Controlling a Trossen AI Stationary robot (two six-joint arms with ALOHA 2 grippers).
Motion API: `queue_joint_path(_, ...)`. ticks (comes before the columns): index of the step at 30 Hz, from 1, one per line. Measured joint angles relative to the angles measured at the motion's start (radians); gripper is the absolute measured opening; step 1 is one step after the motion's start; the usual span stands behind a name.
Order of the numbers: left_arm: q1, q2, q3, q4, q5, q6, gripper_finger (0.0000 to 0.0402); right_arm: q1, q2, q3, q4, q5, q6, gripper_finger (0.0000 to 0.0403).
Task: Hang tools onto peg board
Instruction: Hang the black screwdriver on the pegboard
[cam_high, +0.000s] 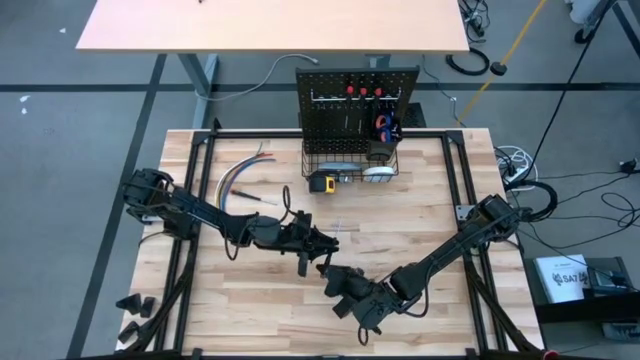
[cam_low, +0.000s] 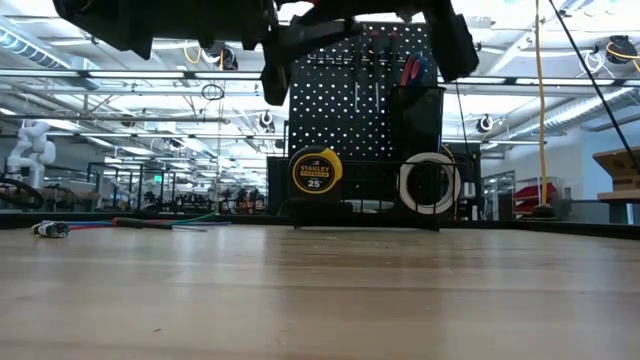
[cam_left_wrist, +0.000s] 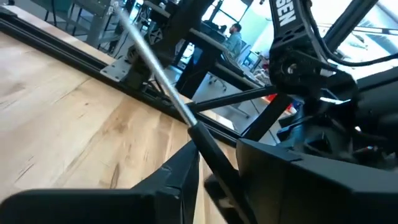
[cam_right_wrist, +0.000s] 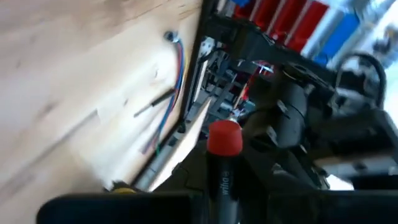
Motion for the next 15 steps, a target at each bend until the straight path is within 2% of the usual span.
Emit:
queue_joint_path(7,0.04,-0.05,-0.053,0.006,0.049,0.01,0.0116,0.015,-0.027,0.0,-0.005,0.009,0.163,0.0042)
queue_joint_path(13,0.052,-0.168,-0.166,-0.011,0.026,0.069,0.0116,0.027,-0.06,0.0,-0.053,0.133,0.231,0.0042)
queue_joint_path(15,0.054,-0.198,-0.204,-0.023,0.006,0.083,0.0116,0.034,-0.079,0.0,-0.057,0.132,0.266,0.0042)
